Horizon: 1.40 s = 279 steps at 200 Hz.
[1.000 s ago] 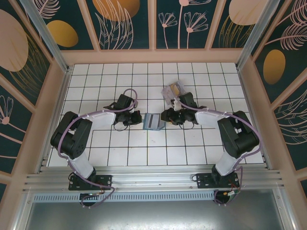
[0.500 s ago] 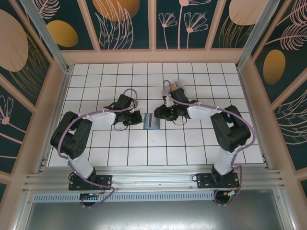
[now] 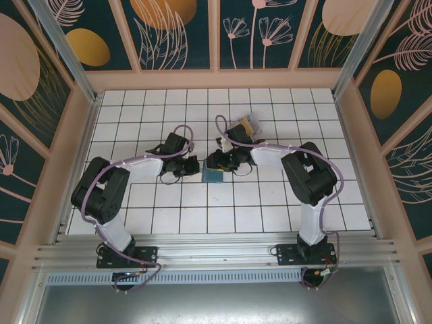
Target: Put the credit cards into the card holder
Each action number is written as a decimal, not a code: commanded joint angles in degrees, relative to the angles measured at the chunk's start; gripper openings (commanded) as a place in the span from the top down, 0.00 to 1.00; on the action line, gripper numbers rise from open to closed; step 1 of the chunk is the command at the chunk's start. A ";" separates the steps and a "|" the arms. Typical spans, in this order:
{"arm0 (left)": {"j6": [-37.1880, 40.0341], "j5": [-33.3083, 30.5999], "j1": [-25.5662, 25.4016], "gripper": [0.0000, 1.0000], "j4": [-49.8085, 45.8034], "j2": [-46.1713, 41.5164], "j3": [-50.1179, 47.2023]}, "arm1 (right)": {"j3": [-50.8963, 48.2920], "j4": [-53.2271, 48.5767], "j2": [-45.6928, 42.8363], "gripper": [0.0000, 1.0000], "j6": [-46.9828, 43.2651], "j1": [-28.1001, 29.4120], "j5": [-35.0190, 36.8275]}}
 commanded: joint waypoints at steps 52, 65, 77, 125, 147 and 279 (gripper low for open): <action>0.56 1.15 -0.44 1.00 0.98 -1.13 -0.54 | 1.92 -1.14 -2.39 0.59 -1.04 -0.20 -2.46; 0.48 0.88 -0.42 1.00 0.72 -1.13 -0.74 | 1.68 -0.98 -4.19 0.59 -0.69 -0.77 -2.43; 0.43 0.38 -0.44 0.97 0.59 -2.90 -1.07 | 1.21 -1.20 -5.87 0.59 -0.76 -1.36 -1.60; 0.17 -1.84 -0.44 0.64 -1.43 -6.82 -1.13 | -6.51 -0.38 -12.30 0.59 -0.25 -5.81 0.74; 0.53 -3.86 -0.38 0.54 -4.29 -9.15 1.23 | -11.27 0.02 -14.58 0.59 0.20 -7.48 2.10; 12.22 4.84 -0.30 0.70 -18.05 11.08 34.38 | -23.48 12.79 -13.86 0.63 9.83 1.65 1.02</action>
